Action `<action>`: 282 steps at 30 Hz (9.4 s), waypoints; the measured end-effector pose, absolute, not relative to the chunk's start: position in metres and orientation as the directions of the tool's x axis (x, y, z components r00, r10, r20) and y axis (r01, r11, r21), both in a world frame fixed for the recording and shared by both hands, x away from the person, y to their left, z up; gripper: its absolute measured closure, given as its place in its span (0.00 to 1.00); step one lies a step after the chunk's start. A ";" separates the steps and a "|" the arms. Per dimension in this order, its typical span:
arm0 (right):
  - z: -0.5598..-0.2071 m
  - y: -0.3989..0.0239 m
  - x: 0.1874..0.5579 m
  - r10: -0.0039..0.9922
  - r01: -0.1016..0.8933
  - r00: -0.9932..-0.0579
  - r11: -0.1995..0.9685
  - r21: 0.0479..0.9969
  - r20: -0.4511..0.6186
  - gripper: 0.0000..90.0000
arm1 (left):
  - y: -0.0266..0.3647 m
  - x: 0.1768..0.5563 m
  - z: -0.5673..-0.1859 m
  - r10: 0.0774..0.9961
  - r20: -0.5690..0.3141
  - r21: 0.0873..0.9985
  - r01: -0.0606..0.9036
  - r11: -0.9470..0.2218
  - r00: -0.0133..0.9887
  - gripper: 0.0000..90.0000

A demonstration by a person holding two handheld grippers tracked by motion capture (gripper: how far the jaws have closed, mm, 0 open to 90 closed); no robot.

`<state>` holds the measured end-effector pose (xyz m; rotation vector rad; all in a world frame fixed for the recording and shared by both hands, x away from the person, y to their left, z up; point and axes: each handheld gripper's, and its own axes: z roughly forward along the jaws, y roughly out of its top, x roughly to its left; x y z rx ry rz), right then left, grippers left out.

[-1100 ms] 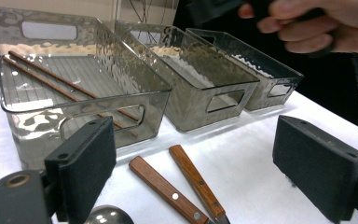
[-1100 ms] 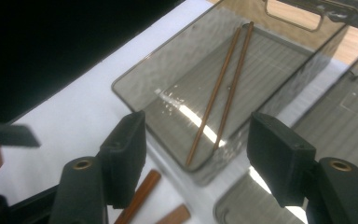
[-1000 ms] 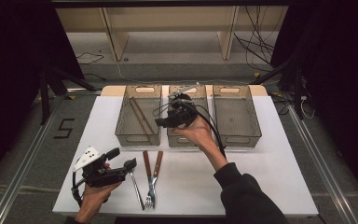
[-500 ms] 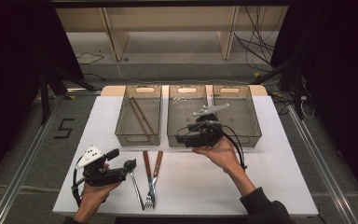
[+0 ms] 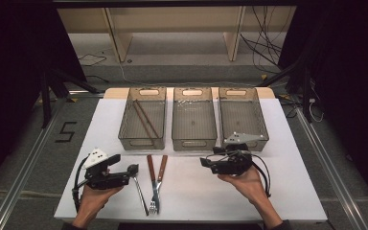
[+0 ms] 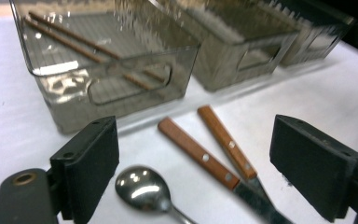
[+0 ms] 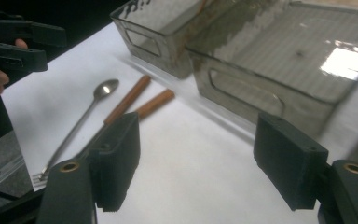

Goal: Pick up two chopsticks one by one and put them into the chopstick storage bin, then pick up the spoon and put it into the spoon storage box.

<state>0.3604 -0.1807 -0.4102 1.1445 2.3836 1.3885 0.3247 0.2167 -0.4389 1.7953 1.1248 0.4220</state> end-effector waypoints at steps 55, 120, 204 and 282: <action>-0.439 -0.240 0.294 0.747 0.514 -0.627 0.185 0.837 0.220 0.29 | 0.176 0.315 -0.466 0.716 -0.163 0.612 0.639 -0.466 0.679 0.99; -0.438 -0.239 0.291 0.732 0.513 -0.642 0.190 0.837 0.228 0.30 | 0.233 0.352 -0.457 0.866 -0.004 0.233 0.843 -0.485 0.500 0.47; -0.438 -0.238 0.290 0.725 0.512 -0.646 0.180 0.840 0.238 0.30 | 0.124 0.423 -0.366 0.697 -0.093 0.656 0.570 -0.495 0.711 0.95; -0.438 -0.238 0.288 0.709 0.515 -0.658 0.179 0.839 0.253 0.30 | 0.041 0.526 -0.381 0.762 -0.146 0.683 0.621 -0.384 0.631 0.52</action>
